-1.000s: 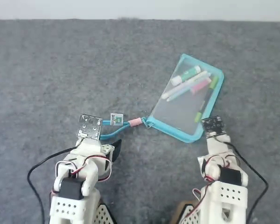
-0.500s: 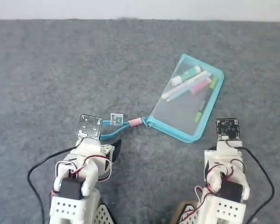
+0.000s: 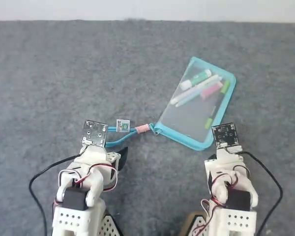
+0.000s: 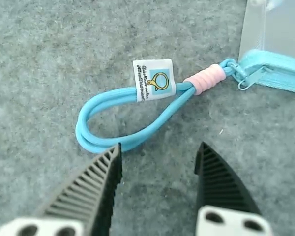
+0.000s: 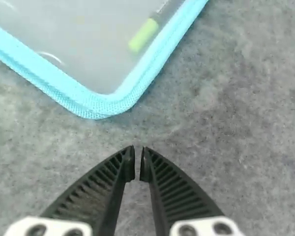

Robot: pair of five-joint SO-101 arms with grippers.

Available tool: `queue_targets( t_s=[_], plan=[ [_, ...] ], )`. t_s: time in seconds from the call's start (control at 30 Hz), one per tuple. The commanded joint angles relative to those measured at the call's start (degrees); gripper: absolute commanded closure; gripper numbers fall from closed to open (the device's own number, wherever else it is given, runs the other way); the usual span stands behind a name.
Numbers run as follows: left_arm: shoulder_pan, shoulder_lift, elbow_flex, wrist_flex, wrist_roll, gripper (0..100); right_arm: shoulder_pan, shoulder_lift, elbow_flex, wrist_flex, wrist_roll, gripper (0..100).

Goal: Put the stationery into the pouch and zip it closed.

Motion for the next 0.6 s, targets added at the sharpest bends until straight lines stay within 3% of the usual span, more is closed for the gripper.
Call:
queue_targets(
  t_s=[0.0,0.57],
  plan=[
    [0.18,-0.97,-0.4,0.26,0.53,77,-0.57,0.4,1.14,0.48,-0.18,96.6],
    [0.18,-0.97,-0.4,0.26,0.53,77,-0.57,0.22,1.14,1.27,-0.18,96.5]
  ],
)
